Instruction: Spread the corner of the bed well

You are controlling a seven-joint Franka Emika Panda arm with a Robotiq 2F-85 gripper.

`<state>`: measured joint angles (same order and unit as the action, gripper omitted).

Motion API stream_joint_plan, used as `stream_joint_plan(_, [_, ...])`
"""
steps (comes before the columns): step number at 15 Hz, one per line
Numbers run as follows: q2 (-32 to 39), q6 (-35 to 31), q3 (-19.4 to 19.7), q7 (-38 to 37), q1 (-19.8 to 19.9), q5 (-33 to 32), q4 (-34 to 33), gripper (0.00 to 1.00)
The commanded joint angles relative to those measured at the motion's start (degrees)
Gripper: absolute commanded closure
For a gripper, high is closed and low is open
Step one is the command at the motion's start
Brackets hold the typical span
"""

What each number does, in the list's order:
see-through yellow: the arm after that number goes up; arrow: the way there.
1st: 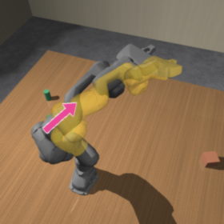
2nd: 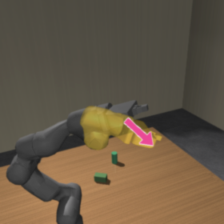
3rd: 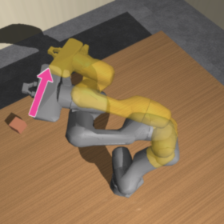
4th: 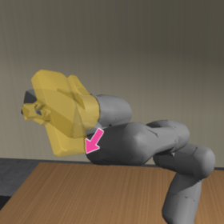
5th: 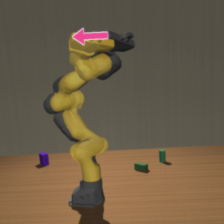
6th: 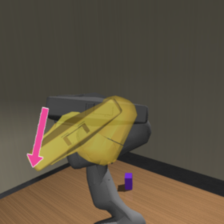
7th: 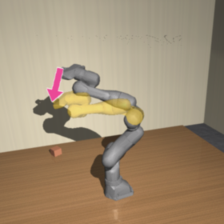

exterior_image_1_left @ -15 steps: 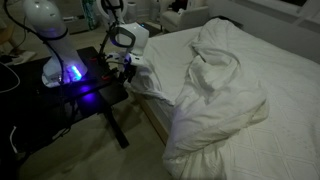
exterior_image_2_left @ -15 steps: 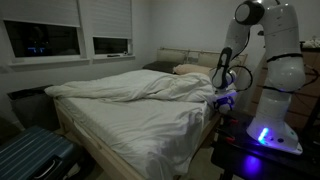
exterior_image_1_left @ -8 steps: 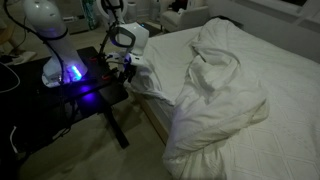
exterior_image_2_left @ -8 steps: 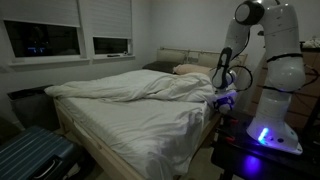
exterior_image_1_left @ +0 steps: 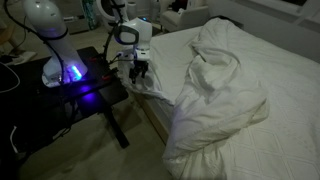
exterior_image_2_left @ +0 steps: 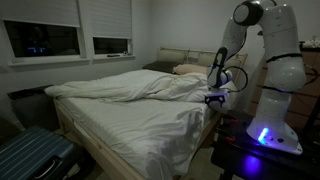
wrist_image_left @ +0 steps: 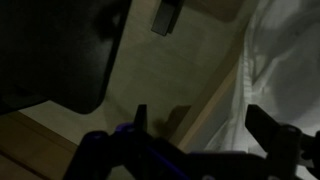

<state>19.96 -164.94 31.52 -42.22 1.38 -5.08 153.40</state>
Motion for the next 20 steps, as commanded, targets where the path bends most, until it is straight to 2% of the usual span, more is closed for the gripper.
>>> stream_joint_plan(1, [3.5, -8.5, -2.8, -3.5, 0.0, 7.6, -2.1, 0.00])
stream_joint_plan(4, [8.6, -14.2, -3.6, -3.2, -0.4, 14.6, -5.1, 0.00])
stream_joint_plan(7, [13.4, -14.2, -3.5, -0.8, 1.8, 19.0, -9.3, 0.00])
stream_joint_plan(12, [20.6, -15.7, -1.0, 1.8, 5.6, 20.5, -17.4, 0.00])
stream_joint_plan(18, [27.3, -14.7, -1.7, 6.3, 12.9, 21.2, -27.8, 0.00])
stream_joint_plan(20, [29.1, -14.3, -3.1, 8.7, 15.4, 21.0, -30.9, 0.00])
